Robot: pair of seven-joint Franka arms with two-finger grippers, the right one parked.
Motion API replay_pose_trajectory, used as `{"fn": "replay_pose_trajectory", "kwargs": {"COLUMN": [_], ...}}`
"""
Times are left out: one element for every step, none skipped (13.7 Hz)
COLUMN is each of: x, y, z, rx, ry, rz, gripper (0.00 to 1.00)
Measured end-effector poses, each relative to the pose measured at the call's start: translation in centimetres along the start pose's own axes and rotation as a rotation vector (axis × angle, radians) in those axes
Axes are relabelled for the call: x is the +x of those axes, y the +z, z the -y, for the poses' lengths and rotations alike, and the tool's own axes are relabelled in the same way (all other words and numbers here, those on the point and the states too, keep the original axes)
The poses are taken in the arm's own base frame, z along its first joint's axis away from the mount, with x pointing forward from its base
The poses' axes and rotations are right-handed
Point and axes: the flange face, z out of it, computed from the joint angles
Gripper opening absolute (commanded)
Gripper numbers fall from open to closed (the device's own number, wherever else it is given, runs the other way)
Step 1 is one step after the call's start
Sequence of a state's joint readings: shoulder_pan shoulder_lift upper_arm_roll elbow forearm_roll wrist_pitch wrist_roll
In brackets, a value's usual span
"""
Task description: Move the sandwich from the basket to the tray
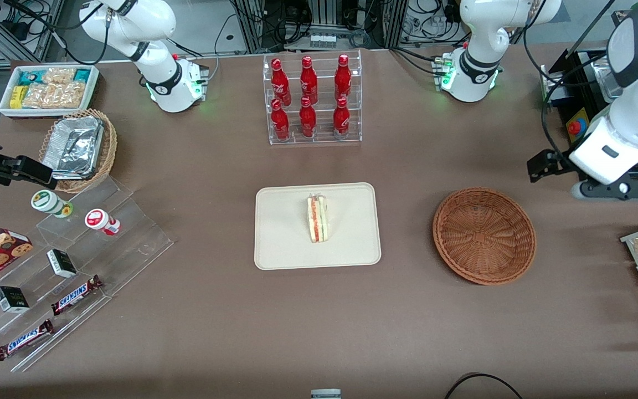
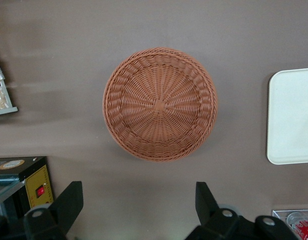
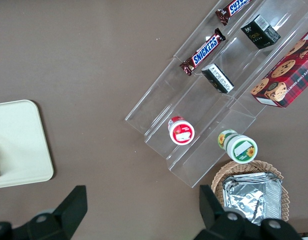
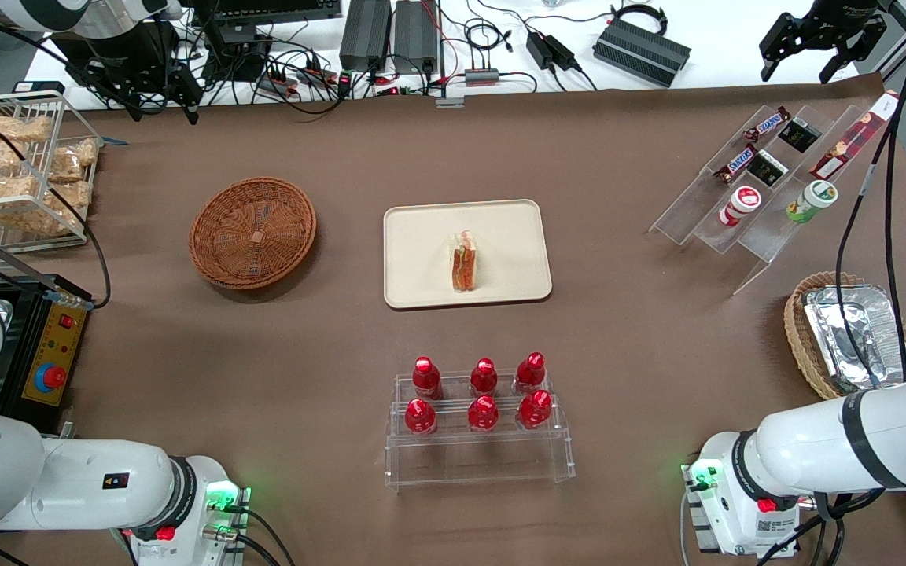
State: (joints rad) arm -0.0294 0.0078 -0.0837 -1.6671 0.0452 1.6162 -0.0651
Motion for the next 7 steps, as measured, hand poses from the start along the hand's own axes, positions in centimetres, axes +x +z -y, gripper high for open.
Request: {"fn": "replay_pose_trajectory", "kwargs": {"x": [-0.8, -1.6, -2.2, -2.5, -2.7, -2.7, -2.6], "y": [0.0, -0.1, -0.1, -0.3, -0.5, -0.7, -1.0], "z": [0.3, 0.5, 0.6, 0.6, 0.6, 0.6, 0.6], "rx": [-0.011, -0.022, -0.028, -0.032, -0.033, -0.033, -0.033], "ry": [-0.006, -0.011, -0.013, -0.015, -0.015, -0.015, -0.015], "rz": [-0.010, -0.024, -0.035, -0.043, -0.048, -0.054, -0.059], "gripper": [0.99, 0.99, 0.99, 0.99, 0.99, 0.99, 0.99]}}
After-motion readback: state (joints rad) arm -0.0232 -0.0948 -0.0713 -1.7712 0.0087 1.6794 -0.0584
